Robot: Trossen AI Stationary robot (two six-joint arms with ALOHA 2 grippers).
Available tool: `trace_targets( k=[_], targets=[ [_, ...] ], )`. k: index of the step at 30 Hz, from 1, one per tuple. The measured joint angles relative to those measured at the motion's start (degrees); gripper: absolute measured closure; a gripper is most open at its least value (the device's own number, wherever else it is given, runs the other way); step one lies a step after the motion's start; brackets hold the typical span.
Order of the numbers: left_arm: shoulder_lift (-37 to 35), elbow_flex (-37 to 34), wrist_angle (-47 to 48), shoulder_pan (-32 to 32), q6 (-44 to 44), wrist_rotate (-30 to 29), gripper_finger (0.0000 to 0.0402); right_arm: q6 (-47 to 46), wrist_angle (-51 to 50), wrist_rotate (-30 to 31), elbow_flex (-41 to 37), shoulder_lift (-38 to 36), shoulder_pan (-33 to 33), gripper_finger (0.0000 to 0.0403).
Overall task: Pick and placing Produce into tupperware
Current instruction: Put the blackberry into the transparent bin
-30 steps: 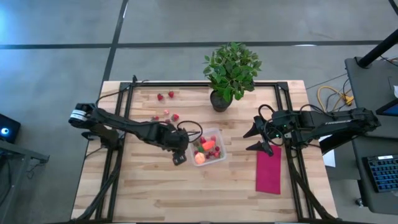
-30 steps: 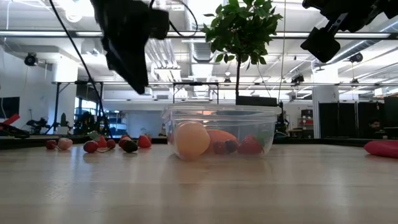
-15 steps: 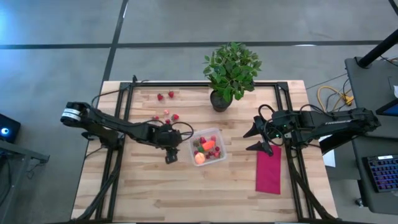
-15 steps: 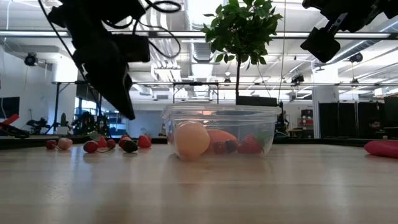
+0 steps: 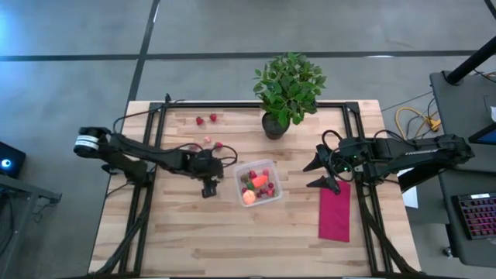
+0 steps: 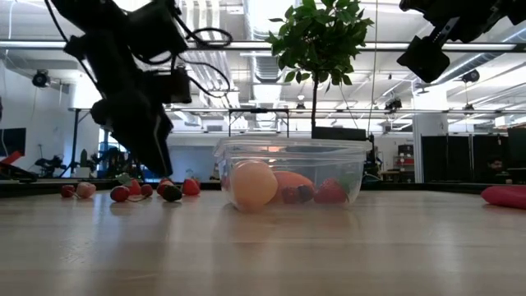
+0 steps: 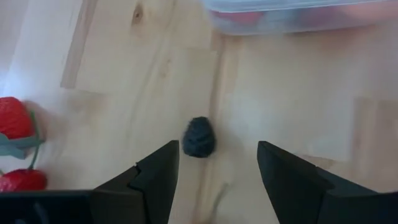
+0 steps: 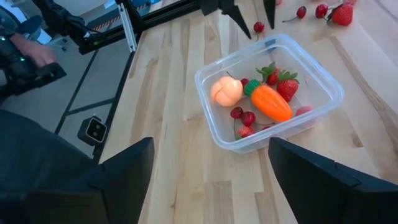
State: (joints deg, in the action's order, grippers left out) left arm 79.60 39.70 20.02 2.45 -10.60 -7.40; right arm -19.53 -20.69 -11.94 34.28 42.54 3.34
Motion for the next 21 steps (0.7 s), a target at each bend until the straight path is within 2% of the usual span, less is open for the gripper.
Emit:
trace_targets(
  k=[8, 21],
  targets=[
    [2.8, -0.4, -0.5, -2.5, 1.6, 3.2, 0.0199, 0.0, -0.1, 0.0, 0.0, 0.0, 0.0, 0.0093],
    [4.6, -0.6, -3.5, -4.2, 3.6, 3.4, 0.0199, 0.0, 0.0, 0.0, 0.0, 0.0, 0.0, 0.0092]
  ],
)
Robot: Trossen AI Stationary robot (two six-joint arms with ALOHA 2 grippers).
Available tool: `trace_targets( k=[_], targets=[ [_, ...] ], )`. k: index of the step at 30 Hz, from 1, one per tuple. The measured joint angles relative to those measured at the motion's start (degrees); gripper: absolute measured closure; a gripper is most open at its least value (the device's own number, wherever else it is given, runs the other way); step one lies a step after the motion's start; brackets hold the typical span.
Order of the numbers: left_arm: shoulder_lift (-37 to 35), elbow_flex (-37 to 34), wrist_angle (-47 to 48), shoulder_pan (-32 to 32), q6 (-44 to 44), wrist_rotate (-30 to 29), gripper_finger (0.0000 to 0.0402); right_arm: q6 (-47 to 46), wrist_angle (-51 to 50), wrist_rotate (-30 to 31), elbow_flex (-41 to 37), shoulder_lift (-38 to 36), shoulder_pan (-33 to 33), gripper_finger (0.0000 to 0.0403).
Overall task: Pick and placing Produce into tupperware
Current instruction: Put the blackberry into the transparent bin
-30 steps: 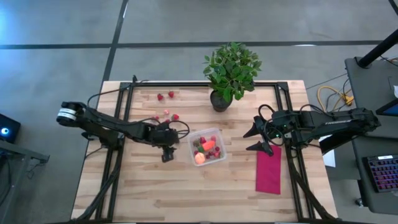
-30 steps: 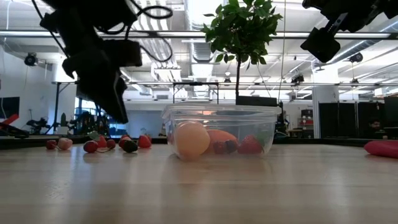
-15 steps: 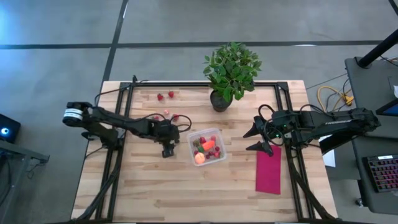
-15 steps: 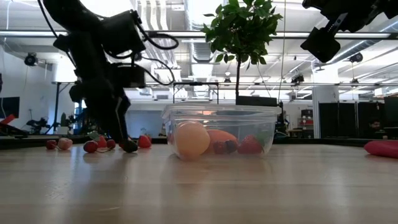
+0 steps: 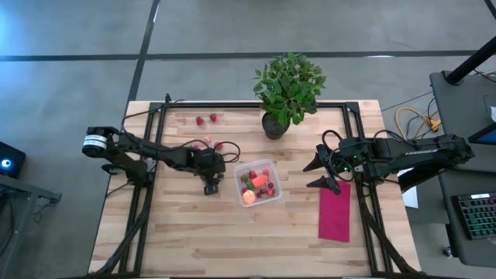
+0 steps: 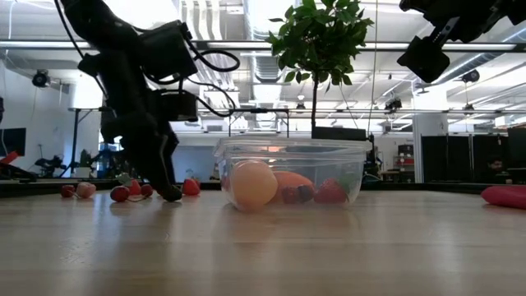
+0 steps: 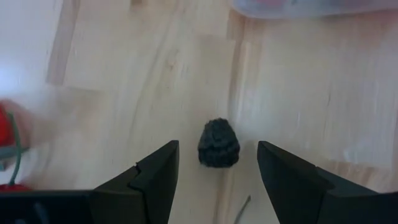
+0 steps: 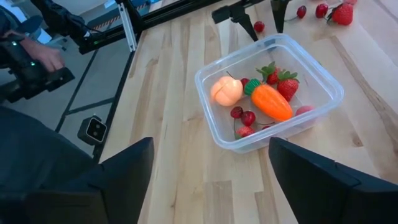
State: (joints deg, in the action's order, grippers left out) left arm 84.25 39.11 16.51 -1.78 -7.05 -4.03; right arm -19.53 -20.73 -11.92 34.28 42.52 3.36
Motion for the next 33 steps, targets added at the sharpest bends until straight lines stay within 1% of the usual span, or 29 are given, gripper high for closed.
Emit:
trace_targets(
  k=[7, 12, 18, 21, 28, 33],
  targets=[
    [0.0, -0.3, -1.3, -1.4, 0.3, -0.1, 0.0199, 0.0, 0.0, 0.0, 0.0, 0.0, 0.0, 0.0097],
    [0.0, -1.6, -4.3, -1.6, 0.5, -0.1, 0.0199, 0.0, 0.0, 0.0, 0.0, 0.0, 0.0, 0.0098],
    [0.0, -2.1, -4.2, -1.6, 0.1, -0.3, 0.0202, 0.0, 0.0, 0.0, 0.0, 0.0, 0.0, 0.0092],
    [0.0, -2.1, -4.1, -1.6, 0.1, -0.6, 0.0218, 0.0, 0.0, 0.0, 0.0, 0.0, 0.0, 0.0093],
    [0.0, -2.1, -4.1, -1.6, 0.0, -0.8, 0.0278, 0.0, 0.0, 0.0, 0.0, 0.0, 0.0, 0.0095],
    [0.0, -2.1, -6.3, -1.6, 0.0, -0.8, 0.0308, 0.0, 0.0, 0.0, 0.0, 0.0, 0.0, 0.009]
  ],
)
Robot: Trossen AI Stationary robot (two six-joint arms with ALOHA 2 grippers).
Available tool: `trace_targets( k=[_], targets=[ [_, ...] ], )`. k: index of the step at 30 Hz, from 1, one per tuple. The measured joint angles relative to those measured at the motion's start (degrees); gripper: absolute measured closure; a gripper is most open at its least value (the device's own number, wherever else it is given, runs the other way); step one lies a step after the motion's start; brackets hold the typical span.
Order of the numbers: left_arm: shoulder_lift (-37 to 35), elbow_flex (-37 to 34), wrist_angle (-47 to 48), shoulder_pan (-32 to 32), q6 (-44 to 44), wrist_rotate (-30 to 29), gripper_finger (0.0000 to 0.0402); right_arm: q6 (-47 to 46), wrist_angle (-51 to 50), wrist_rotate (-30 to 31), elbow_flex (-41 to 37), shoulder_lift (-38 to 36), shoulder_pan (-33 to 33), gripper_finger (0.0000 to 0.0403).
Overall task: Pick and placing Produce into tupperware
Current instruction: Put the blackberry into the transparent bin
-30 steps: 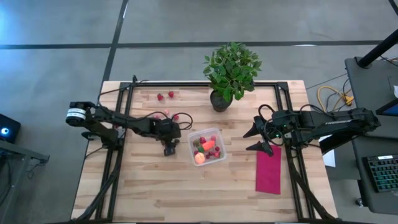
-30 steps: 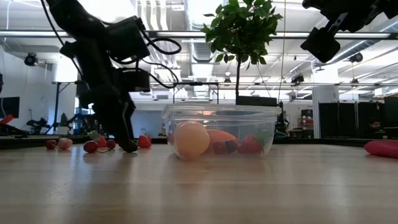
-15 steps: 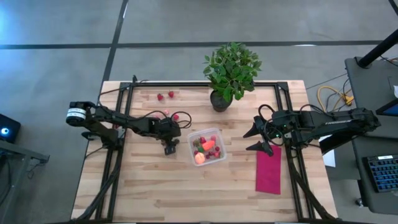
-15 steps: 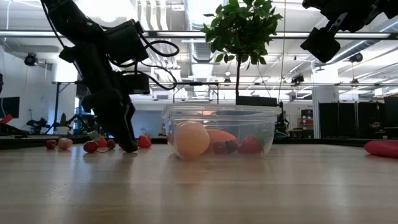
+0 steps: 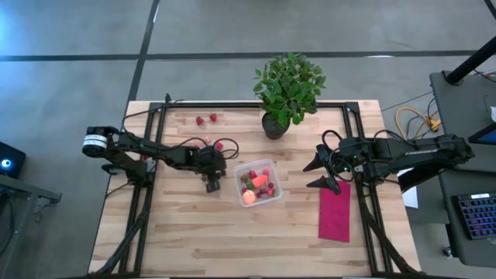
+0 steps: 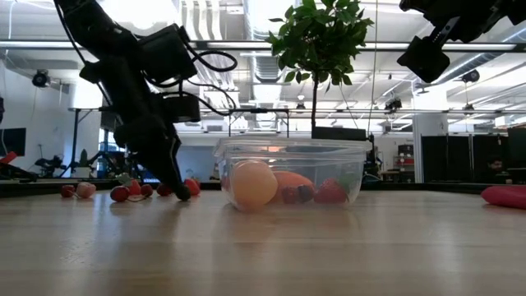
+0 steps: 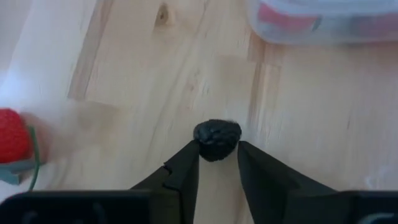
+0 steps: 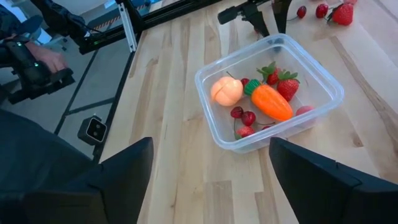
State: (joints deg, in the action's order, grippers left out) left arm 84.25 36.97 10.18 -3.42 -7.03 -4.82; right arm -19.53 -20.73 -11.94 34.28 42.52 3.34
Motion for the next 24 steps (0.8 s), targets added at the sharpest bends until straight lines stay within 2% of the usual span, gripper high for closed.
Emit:
trace_targets(
  k=[8, 19, 24],
  targets=[
    [0.0, 0.0, -2.2, 0.0, 4.7, 0.9, 0.0313, 0.0, 0.0, 0.0, 0.0, 0.0, 0.0, 0.0095],
    [-0.1, -0.9, -2.6, 0.0, 4.4, 1.6, 0.0313, 0.0, 0.0, 0.0, 0.0, 0.0, 0.0, 0.0092],
    [2.4, -0.8, -3.3, 0.0, 4.4, 1.3, 0.0288, 0.0, 0.0, 0.0, 0.0, 0.0, 0.0, 0.0096]
  ],
)
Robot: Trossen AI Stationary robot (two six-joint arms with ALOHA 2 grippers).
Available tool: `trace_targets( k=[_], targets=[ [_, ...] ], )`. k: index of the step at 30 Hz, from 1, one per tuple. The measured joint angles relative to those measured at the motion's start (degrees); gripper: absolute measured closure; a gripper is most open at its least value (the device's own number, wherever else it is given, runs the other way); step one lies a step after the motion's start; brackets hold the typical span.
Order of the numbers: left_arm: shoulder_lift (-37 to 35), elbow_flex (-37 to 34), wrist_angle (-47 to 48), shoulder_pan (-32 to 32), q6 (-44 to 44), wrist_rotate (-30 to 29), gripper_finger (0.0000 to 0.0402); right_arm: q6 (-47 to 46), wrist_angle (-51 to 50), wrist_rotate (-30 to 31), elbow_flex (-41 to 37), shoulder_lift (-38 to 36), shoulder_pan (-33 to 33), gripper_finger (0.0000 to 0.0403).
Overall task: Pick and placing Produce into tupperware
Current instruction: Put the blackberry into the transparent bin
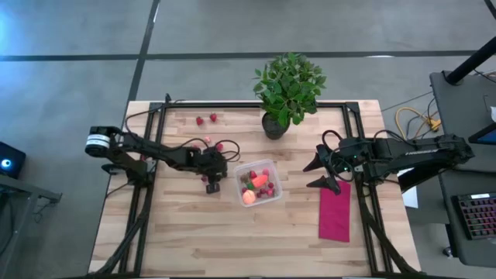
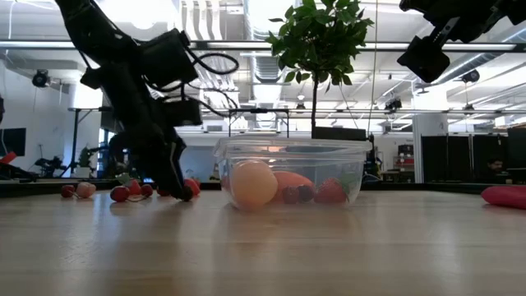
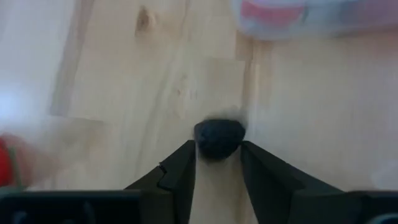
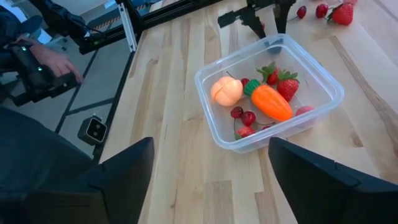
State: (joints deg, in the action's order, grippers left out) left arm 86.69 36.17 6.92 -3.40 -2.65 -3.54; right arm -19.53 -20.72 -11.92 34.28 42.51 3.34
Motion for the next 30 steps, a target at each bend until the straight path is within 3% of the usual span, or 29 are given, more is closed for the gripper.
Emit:
trace_targets(
  k=[10, 16, 22, 30],
  targets=[
    [1.8, 2.4, -0.7, 0.0, 0.0, -0.6, 0.0216, 0.0, 0.0, 0.0, 0.0, 0.0, 0.0, 0.0094],
    [1.7, 3.0, -0.7, 0.0, -0.3, 0.3, 0.0214, 0.0, 0.0, 0.0, 0.0, 0.0, 0.0, 0.0095],
    [1.7, 3.3, -1.6, 0.0, -6.5, 3.5, 0.0214, 0.0, 0.0, 0.0, 0.0, 0.0, 0.0, 0.0094],
    [1.8, 3.0, -3.5, 0.1, -6.0, 2.9, 0.0214, 0.0, 0.0, 0.0, 0.0, 0.0, 0.0, 0.0091]
  ],
)
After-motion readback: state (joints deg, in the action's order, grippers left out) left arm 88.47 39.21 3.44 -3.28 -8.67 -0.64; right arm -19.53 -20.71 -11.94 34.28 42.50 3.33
